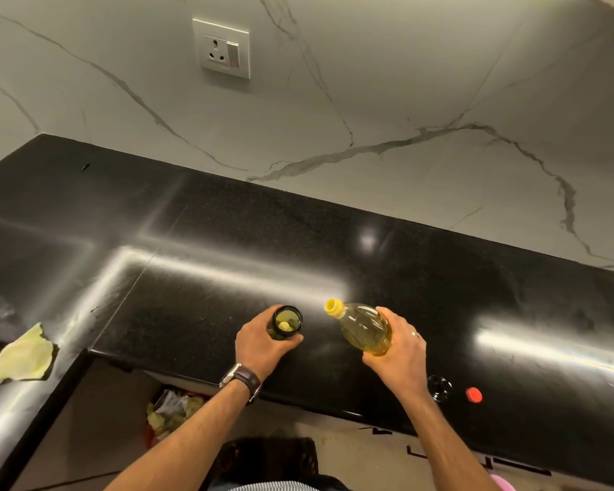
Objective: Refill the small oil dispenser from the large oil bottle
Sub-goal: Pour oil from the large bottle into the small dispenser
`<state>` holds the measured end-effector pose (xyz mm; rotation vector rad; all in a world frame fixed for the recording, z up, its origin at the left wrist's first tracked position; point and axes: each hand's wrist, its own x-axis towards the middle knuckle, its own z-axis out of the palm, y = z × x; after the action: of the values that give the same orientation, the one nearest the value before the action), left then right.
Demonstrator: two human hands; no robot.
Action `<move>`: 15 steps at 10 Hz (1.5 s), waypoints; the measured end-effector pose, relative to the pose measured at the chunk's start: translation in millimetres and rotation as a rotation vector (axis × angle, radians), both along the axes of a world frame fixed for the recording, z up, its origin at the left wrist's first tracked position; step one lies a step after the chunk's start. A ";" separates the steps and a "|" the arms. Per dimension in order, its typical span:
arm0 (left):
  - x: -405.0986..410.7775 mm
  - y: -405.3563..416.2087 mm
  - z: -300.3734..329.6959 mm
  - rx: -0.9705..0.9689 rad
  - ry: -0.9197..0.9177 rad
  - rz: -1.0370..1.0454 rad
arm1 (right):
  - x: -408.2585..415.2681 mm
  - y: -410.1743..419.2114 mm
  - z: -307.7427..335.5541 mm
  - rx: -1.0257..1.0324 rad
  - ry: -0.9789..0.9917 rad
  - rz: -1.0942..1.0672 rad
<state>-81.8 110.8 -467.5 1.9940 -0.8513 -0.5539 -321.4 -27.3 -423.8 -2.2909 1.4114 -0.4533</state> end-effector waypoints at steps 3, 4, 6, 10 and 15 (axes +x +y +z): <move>-0.6 1.6 5.4 -0.020 0.017 0.006 | 21.2 2.1 10.0 -0.140 0.333 0.121; -1.4 2.4 7.9 -0.031 0.019 -0.002 | 24.8 2.7 15.4 -0.189 0.402 0.136; -1.4 3.1 11.1 -0.043 0.017 -0.009 | 28.4 3.8 23.3 -0.242 0.465 0.136; -2.4 4.1 11.9 -0.044 0.008 -0.010 | 30.8 4.9 32.3 -0.281 0.485 0.159; -3.1 3.4 11.9 -0.042 -0.008 -0.015 | 32.3 3.6 38.4 -0.323 0.521 0.159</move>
<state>-84.8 114.2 -455.5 1.9543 -0.8765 -0.5324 -289.1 -23.7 -385.4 -2.9092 1.4430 -0.0269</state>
